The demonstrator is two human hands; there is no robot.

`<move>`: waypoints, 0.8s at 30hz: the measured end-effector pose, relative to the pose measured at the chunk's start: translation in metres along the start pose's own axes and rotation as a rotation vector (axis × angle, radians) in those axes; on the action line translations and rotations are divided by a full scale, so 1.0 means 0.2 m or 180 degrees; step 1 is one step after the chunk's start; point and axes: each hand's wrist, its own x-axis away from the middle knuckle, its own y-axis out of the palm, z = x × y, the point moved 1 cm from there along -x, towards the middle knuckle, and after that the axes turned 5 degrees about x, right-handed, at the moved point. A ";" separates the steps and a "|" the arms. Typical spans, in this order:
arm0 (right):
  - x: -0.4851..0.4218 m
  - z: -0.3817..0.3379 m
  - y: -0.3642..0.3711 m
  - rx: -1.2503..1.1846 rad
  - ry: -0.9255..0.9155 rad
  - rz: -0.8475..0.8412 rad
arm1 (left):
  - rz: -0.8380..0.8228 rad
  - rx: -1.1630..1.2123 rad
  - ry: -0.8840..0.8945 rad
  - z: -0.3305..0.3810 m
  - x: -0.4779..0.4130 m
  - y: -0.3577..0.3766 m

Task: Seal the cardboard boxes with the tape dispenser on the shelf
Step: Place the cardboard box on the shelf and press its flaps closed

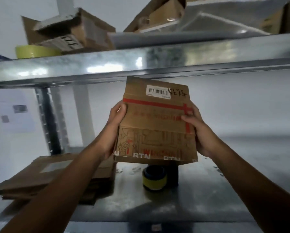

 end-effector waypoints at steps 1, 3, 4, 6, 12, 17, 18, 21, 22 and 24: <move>0.01 -0.02 -0.06 -0.0002 0.0007 0.0035 | -0.0004 -0.0117 0.0003 0.00 -0.04 0.06; 0.03 -0.04 -0.16 0.0008 0.0065 0.0065 | -0.0113 -0.0288 -0.0078 0.00 -0.10 0.16; 0.03 -0.04 -0.20 0.0000 0.0101 0.0073 | -0.0181 -0.0314 -0.0136 -0.01 -0.13 0.20; 0.04 -0.05 -0.29 0.0017 0.0130 0.0090 | -0.0288 -0.0212 -0.0223 -0.03 -0.17 0.26; 0.07 -0.07 -0.46 0.0423 -0.0043 0.0150 | -0.0322 0.0334 -0.0175 -0.15 -0.20 0.38; 0.05 -0.10 -0.50 0.0677 -0.0112 0.0200 | -0.0171 0.0364 -0.0164 -0.17 -0.20 0.44; 0.05 -0.12 -0.52 0.0676 -0.0117 0.0194 | -0.0163 0.0347 -0.0175 -0.17 -0.20 0.46; 0.07 -0.16 -0.57 0.0696 -0.0037 0.0125 | -0.0281 0.0461 -0.0240 -0.16 -0.20 0.53; 0.07 -0.17 -0.59 0.0710 0.0008 0.0120 | -0.0352 0.0542 -0.0272 -0.17 -0.20 0.56; 0.09 -0.19 -0.64 0.0682 0.0085 0.0160 | -0.0456 0.0693 -0.0324 -0.18 -0.20 0.64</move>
